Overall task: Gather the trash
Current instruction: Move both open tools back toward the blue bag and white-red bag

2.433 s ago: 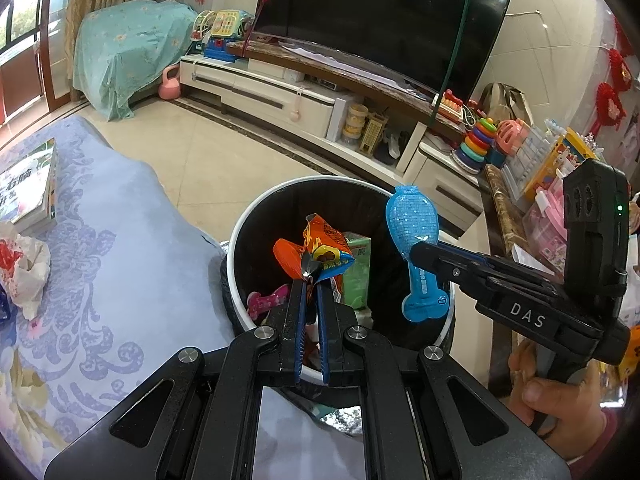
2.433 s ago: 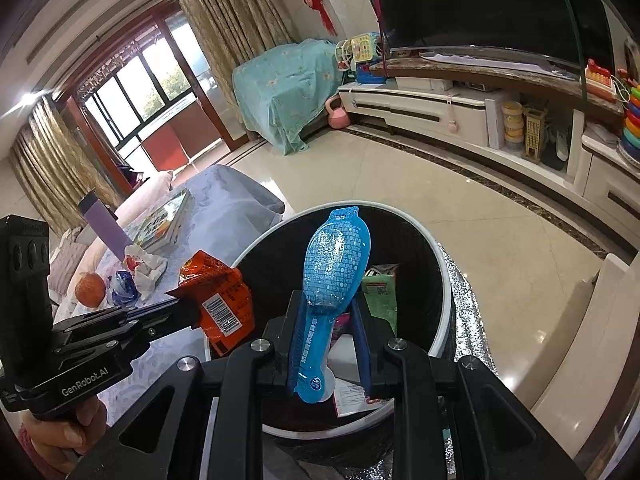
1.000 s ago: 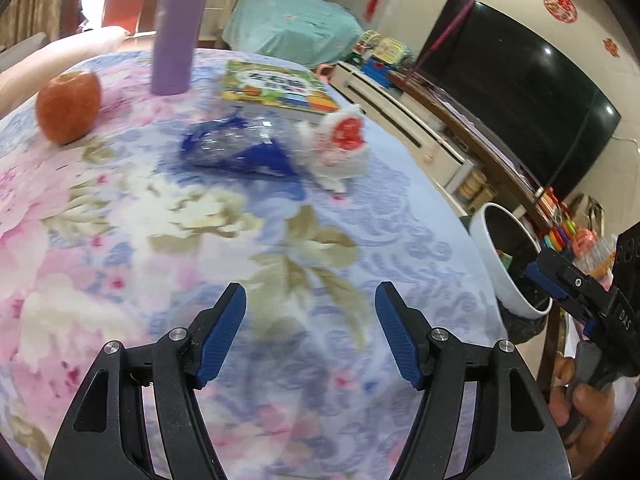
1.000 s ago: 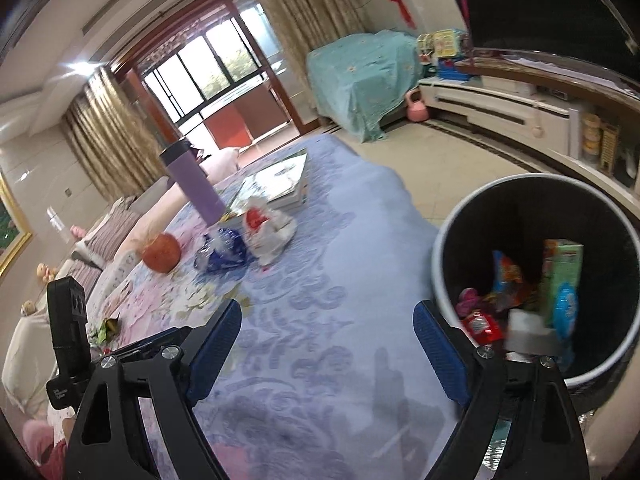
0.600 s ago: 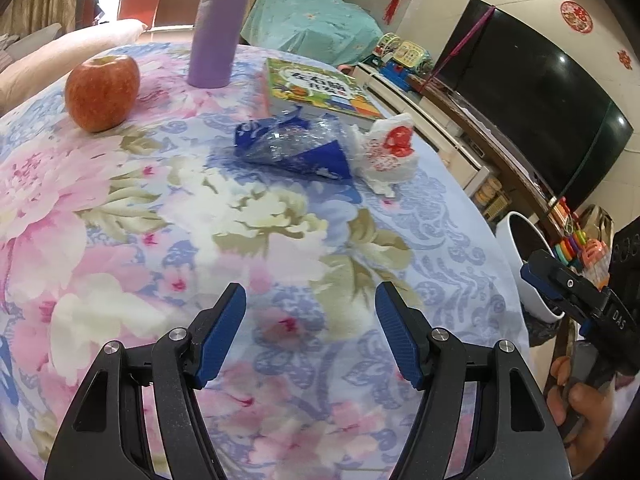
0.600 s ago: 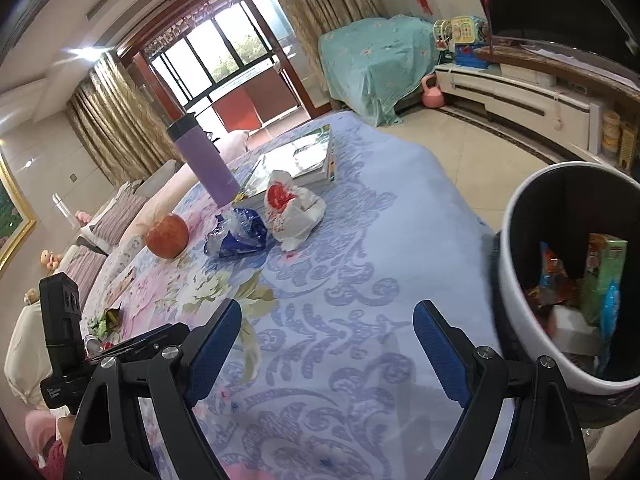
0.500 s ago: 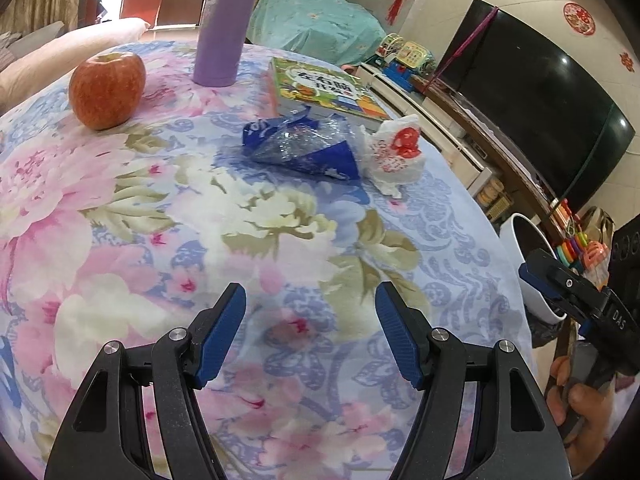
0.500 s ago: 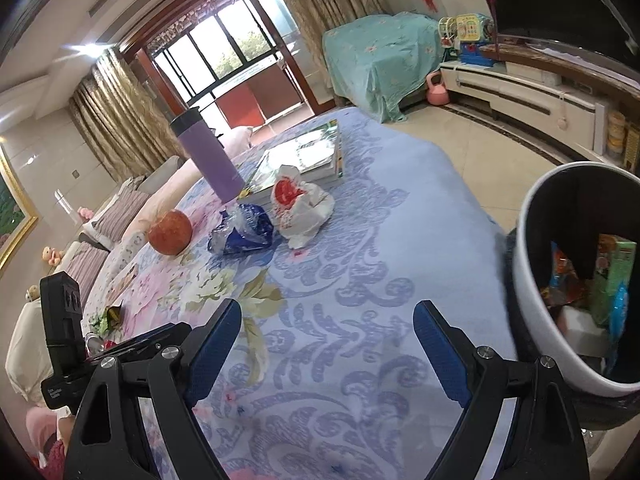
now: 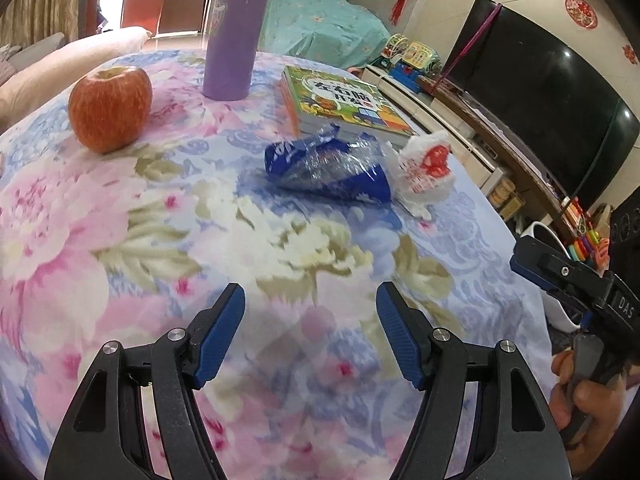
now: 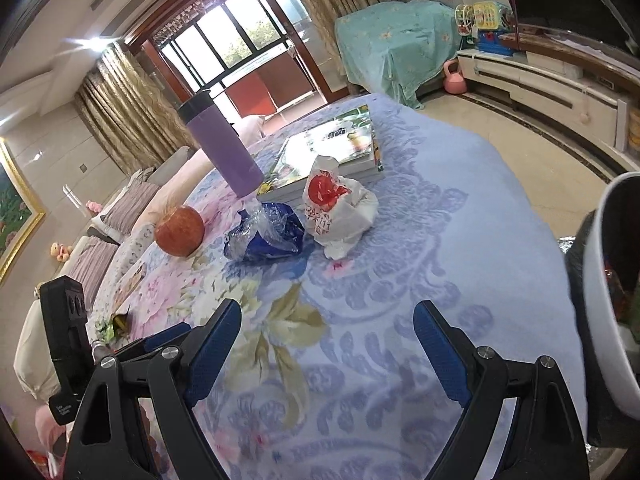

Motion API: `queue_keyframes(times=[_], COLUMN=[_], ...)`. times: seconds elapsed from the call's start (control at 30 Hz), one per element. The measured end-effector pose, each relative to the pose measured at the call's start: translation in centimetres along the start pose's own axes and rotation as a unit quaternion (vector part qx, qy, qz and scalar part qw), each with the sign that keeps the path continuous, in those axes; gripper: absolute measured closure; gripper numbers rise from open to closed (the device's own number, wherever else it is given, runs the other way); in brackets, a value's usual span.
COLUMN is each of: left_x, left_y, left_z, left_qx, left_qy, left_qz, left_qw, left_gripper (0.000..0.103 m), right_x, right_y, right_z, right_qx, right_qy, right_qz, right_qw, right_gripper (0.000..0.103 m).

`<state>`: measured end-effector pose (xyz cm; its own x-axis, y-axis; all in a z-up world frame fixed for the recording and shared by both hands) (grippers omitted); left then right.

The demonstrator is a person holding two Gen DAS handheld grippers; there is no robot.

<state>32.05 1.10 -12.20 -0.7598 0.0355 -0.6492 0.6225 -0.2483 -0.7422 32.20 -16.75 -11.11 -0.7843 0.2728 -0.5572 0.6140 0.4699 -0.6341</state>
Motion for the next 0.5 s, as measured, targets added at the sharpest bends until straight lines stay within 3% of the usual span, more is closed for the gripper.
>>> queue_keyframes(times=[0.5], left_x=[-5.6], left_y=[4.1], left_z=[-1.4], left_qx=[0.032], left_qy=[0.031], left_qz=[0.005], left_qw=[0.9990], left_gripper=[0.026], right_x=[-3.3], right_y=[4.4], right_z=[0.7], right_qx=[0.009], right_qy=[0.006], right_qz=[0.010], right_qw=[1.000], right_gripper=[0.014])
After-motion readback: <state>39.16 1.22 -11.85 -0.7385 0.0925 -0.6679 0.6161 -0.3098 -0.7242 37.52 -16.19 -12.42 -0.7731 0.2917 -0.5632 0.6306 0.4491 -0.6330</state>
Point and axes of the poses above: each gripper's, at about its wrist camera, not at the fingertips, and y roughly the way its jaws point, z to its right, x to its underside, the point moved 9 cm from there along y, roughly the way its jaws point, and after that the axes turned 9 degrees about y, right-handed, at the moved point
